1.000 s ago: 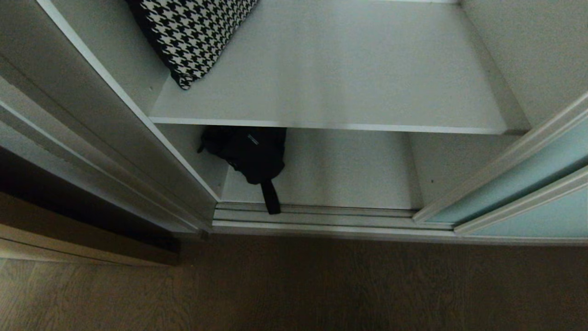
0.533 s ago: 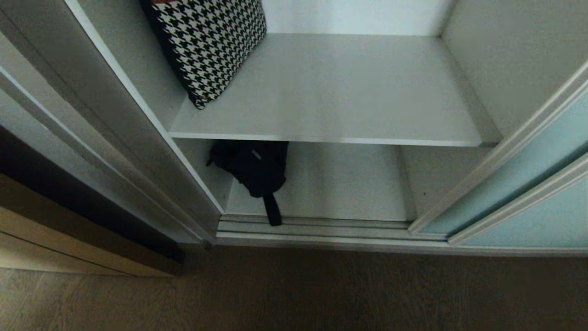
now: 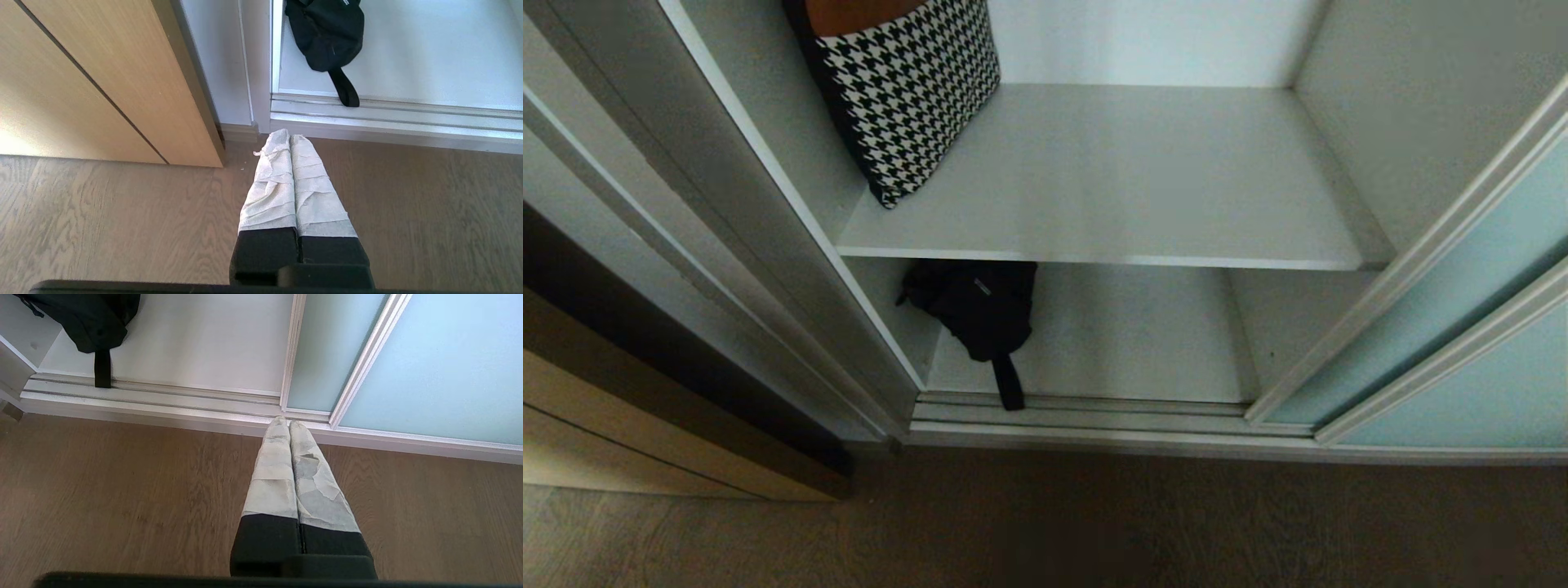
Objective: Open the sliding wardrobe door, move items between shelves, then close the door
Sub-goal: Close the door
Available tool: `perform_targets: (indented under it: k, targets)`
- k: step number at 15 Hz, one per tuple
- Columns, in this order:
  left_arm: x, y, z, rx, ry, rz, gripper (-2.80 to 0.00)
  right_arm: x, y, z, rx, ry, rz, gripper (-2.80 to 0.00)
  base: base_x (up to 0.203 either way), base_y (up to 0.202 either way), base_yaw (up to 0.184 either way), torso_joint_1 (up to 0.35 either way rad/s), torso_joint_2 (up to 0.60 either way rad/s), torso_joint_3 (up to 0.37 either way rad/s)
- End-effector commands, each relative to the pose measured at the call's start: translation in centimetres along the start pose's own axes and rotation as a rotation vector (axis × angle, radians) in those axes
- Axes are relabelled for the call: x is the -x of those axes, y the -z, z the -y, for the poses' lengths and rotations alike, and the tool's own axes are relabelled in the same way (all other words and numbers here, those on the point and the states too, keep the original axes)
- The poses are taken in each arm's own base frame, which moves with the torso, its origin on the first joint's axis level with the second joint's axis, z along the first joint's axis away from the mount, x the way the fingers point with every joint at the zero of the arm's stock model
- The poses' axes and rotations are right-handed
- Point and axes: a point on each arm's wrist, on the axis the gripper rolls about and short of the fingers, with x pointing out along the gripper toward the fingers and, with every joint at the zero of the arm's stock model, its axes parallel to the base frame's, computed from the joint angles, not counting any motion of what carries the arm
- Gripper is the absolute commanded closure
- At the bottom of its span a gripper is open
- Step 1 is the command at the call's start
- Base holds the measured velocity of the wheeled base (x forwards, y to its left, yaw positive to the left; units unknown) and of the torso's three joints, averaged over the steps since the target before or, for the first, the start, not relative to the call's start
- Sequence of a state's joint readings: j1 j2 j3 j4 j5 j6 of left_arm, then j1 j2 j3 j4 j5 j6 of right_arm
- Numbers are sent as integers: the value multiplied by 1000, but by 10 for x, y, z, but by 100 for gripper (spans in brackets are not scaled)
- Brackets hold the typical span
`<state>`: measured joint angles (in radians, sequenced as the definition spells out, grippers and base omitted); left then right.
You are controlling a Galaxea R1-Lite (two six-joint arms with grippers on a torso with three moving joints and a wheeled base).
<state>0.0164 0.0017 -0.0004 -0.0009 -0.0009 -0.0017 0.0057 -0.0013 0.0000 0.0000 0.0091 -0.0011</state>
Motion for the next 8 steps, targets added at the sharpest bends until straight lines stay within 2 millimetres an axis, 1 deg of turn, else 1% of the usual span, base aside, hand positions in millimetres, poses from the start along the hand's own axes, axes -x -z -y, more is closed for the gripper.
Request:
perform_targets:
  k: [1,4,6,8]
  targets:
    - [0,0,0,0,0,0,0,0,0,0,1,0,3,0,0,0,0,0,0,0]
    - [0,0,0,0,0,0,0,0,0,0,1,0,3,0,0,0,0,0,0,0]
    - [0,0,0,0,0,-1,0,0,0,0,-1,0,3,0,0,0,0,6,4,115]
    - [0,0,0,0,0,-1,0,0,0,0,1,0,2,0,0,0,0,0,-2,35]
